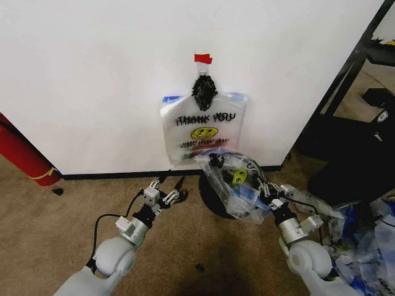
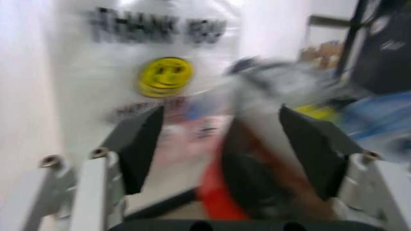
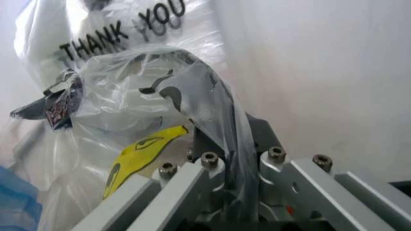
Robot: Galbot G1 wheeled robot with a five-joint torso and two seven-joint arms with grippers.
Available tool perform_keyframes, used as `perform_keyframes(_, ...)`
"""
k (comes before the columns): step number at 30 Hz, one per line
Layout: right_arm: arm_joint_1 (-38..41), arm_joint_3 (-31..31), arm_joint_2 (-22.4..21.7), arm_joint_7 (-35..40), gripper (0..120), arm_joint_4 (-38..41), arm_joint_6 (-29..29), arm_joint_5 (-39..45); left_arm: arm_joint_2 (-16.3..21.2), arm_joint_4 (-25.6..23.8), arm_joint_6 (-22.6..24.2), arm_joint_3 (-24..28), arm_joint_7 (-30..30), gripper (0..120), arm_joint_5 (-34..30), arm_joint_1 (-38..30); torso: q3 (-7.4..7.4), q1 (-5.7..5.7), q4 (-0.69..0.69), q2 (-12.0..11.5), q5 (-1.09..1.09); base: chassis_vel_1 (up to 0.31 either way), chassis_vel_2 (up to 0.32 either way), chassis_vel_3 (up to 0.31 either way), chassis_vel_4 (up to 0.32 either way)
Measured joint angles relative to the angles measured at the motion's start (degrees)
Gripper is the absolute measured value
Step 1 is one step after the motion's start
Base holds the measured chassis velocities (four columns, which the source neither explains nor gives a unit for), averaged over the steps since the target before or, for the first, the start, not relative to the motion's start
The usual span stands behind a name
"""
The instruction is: Pick up the garbage bag from the wall and place it over the trash bin.
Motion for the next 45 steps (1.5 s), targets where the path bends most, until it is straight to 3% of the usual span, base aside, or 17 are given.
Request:
perform_keyframes(2, 0.09, -0.25, 0.37, 0.10, 1, -0.19, 0.50, -1.00, -0.25, -1.65, 0.99, 0.64, -0.22, 84, -1.16, 1.21, 0.00, 0.00, 0.00, 0.00, 0.01, 0.000, 0.000, 0.000, 0.000)
perform_keyframes(4, 0.50, -1.06, 1.69, 0.07, 1, -0.85, 2.64, -4.47, -1.44, -6.85, 6.06, 3.49, -0.75, 97, -8.86, 5.07, 0.00, 0.00, 0.00, 0.00, 0.01, 0.000, 0.000, 0.000, 0.000)
perform_keyframes(9, 0.89, -1.55, 2.18, -0.67, 1, -1.08, 3.56, -5.71, -2.69, -9.94, 10.77, 6.65, -0.81, 100, -18.21, 6.46, 0.00, -0.01, 0.00, 0.00, 0.00, 0.000, 0.000, 0.000, 0.000)
perform_keyframes(12, 1.35, -1.68, 2.04, -1.57, 1, -1.33, 3.89, -5.55, -3.89, -12.41, 17.10, 9.08, -2.42, 100, -29.73, 5.19, 0.00, -0.01, -0.01, 0.00, 0.00, 0.000, 0.000, 0.000, 0.000)
perform_keyframes(13, 1.35, -1.68, 2.04, -1.57, 1, -1.33, 3.89, -5.55, -3.89, -12.41, 17.10, 9.08, -2.42, 100, -29.73, 5.19, 0.00, -0.01, -0.01, 0.00, 0.00, 0.000, 0.000, 0.000, 0.000)
perform_keyframes(19, 1.67, -1.84, 1.87, -3.48, 1, -2.01, 4.60, -5.12, -7.12, -11.61, 23.36, 10.57, -6.00, 97, -43.25, 1.36, 0.01, 0.00, -0.01, 0.00, 0.00, 0.000, 0.000, 0.000, 0.000)
perform_keyframes(23, 1.87, -2.14, 1.83, -3.99, 1, -2.37, 4.69, -5.12, -8.52, -10.76, 25.34, 11.00, -7.40, 96, -47.78, -0.55, 0.01, 0.00, -0.01, 0.00, 0.00, 0.000, 0.000, 0.000, 0.000)
perform_keyframes(34, 2.41, -2.70, 1.19, -4.98, 1, -2.31, 4.74, -5.25, -10.15, -6.22, 25.66, 12.22, -7.63, 91, -48.96, -5.33, 0.01, 0.00, -0.01, 0.00, 0.00, 0.000, 0.000, 0.000, 0.000)
perform_keyframes(45, 2.45, -2.78, 1.38, -5.24, 1, -2.03, 4.71, -5.41, -10.21, -5.80, 23.73, 12.30, -6.56, 51, -47.65, -5.70, 0.01, 0.00, -0.01, 0.00, 0.00, 0.000, 0.000, 0.000, 0.000)
